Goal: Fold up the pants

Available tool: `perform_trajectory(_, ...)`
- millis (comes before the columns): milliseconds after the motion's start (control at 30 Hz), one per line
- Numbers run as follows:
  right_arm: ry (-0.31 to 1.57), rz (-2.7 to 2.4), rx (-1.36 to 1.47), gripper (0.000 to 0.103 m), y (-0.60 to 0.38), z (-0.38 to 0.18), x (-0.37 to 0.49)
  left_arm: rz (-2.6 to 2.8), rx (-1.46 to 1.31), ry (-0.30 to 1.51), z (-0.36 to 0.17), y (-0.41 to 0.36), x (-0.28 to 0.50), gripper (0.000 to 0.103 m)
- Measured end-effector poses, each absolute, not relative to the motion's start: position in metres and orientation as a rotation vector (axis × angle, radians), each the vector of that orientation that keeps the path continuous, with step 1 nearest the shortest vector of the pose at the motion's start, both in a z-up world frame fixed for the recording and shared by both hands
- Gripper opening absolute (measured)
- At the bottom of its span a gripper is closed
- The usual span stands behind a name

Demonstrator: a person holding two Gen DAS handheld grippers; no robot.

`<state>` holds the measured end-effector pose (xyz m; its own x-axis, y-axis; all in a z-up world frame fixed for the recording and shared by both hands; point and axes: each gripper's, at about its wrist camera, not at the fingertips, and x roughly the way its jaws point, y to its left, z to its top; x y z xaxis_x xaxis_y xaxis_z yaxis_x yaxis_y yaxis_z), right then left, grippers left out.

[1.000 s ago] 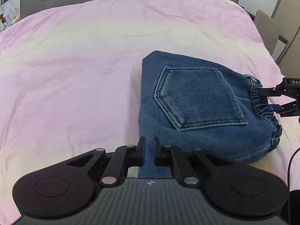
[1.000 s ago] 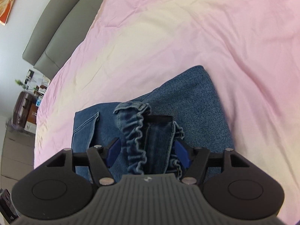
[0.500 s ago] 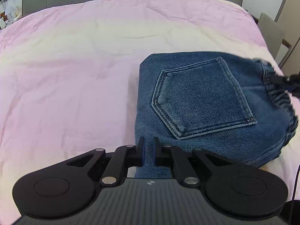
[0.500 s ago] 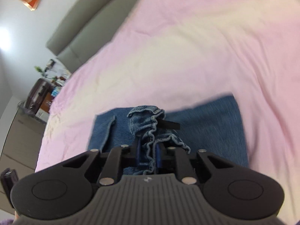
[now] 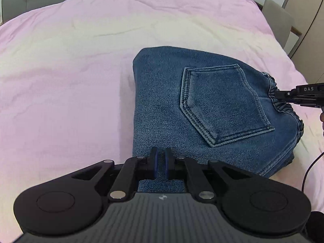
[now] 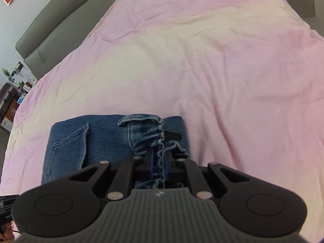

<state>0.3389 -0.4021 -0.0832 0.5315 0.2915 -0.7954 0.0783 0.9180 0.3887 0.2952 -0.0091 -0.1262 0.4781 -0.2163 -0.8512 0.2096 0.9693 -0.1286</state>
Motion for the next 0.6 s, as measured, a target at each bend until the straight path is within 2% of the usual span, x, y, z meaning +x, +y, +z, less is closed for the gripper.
perform_trajectory(133,1.025,0.122,0.331,0.005,-0.388,-0.071,0.343,-0.259,0.002,1.051,-0.123,-0.001,0.296,0.007)
perform_trajectory(267,0.981,0.142,0.277,0.017,-0.385,-0.042,0.324,-0.264,0.018,1.013,-0.113,0.007,0.282,0.013)
perform_trajectory(433,0.874,0.278,0.172,0.017,-0.36,-0.012,0.274,-0.293,0.009,1.003,-0.109,0.02,0.26,0.017)
perform_trajectory(600,0.87,0.297,0.015,0.017,-0.334,-0.033,0.241,-0.278,0.053,1.026,-0.121,0.02,0.239,0.018)
